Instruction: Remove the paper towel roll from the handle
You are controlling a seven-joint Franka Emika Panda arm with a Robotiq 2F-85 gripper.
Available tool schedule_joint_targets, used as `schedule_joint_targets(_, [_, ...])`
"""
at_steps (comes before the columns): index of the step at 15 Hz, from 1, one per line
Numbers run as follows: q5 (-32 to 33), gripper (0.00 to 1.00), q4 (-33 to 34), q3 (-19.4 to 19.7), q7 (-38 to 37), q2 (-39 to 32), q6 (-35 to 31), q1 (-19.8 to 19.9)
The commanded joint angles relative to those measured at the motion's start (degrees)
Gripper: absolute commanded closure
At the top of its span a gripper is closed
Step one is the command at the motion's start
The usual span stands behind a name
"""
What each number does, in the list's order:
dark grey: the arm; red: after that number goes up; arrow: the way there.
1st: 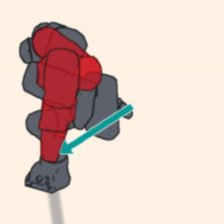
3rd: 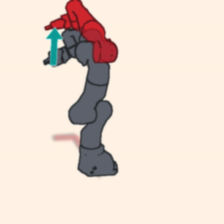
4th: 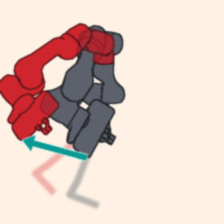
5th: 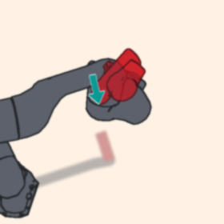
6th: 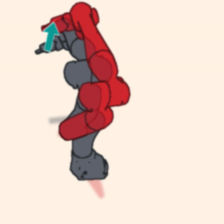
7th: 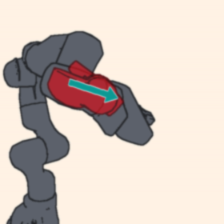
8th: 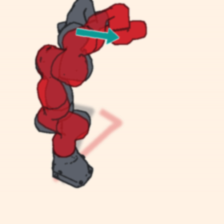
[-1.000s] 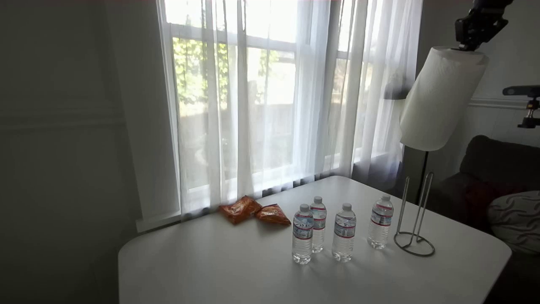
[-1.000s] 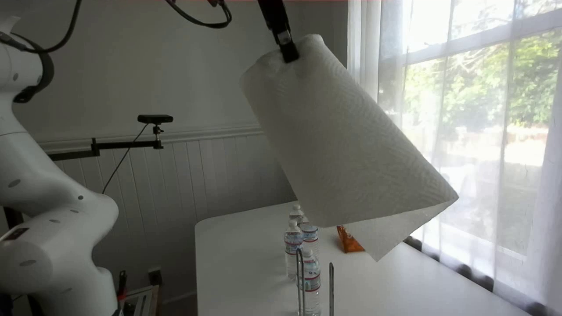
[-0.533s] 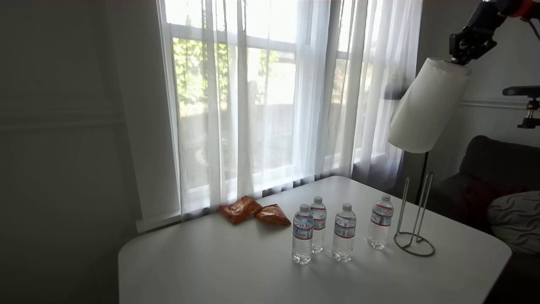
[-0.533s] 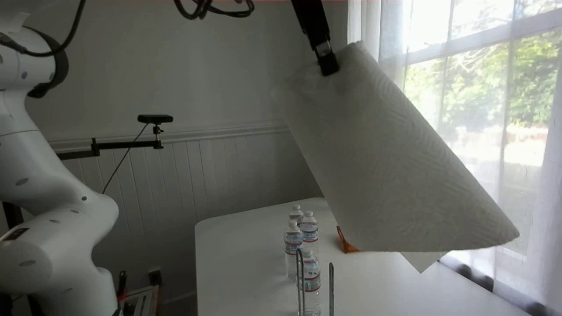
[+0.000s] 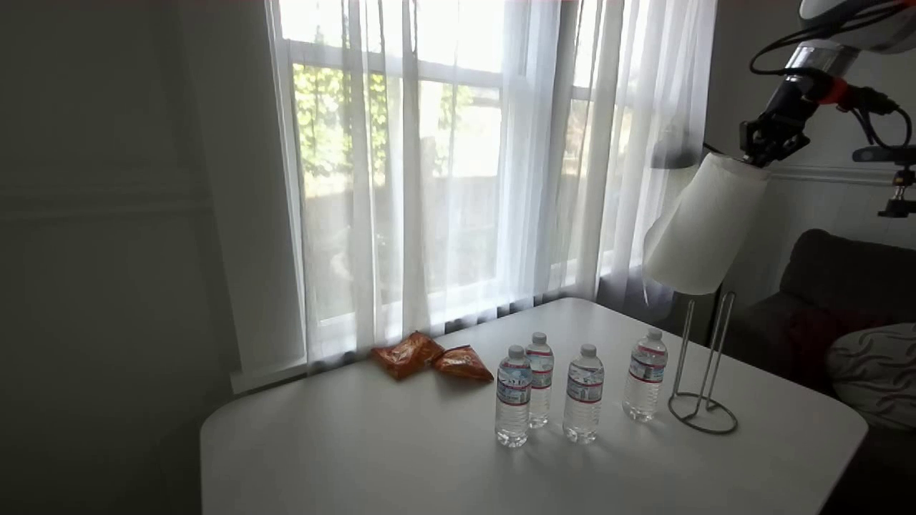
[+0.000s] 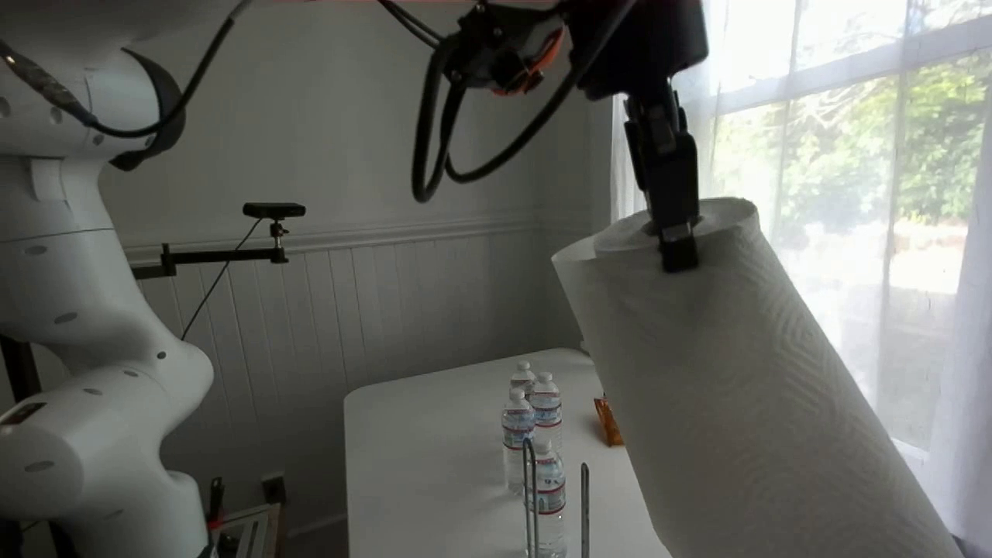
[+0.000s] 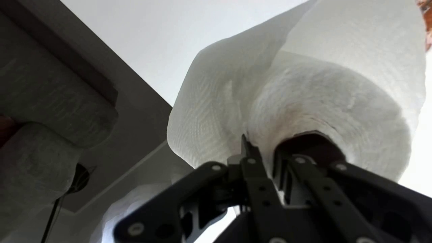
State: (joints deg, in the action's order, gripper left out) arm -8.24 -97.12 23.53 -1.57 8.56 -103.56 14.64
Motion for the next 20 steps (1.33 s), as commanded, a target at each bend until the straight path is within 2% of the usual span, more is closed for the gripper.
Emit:
schedule_joint_targets(1, [3.2,0.97,-3.73,-1.27,-0.35,-2.17,-2.64,2.06])
schedule_joint_targets(4, [2.29,0.97,-6.88,-0.83,1.3,-4.73,-4.41,3.02])
schedule_joint_targets(5, [1.98,0.86,-4.45,-1.32,0.25,-4.89,-2.24,2.89])
schedule_joint_targets(10, [2.03,0.86,-5.99,-1.31,0.6,-6.39,-3.59,3.44])
schedule_joint_targets(11, [0.25,0.97,-5.34,-0.89,-0.63,-7.99,-5.28,3.76])
schedule_joint_targets(15, [-4.73,0.97,-3.69,-0.18,-1.89,-14.43,-4.64,5.7])
schedule_joint_targets(20, [-5.53,0.97,-3.33,-1.01,-1.88,-19.72,-5.89,7.78])
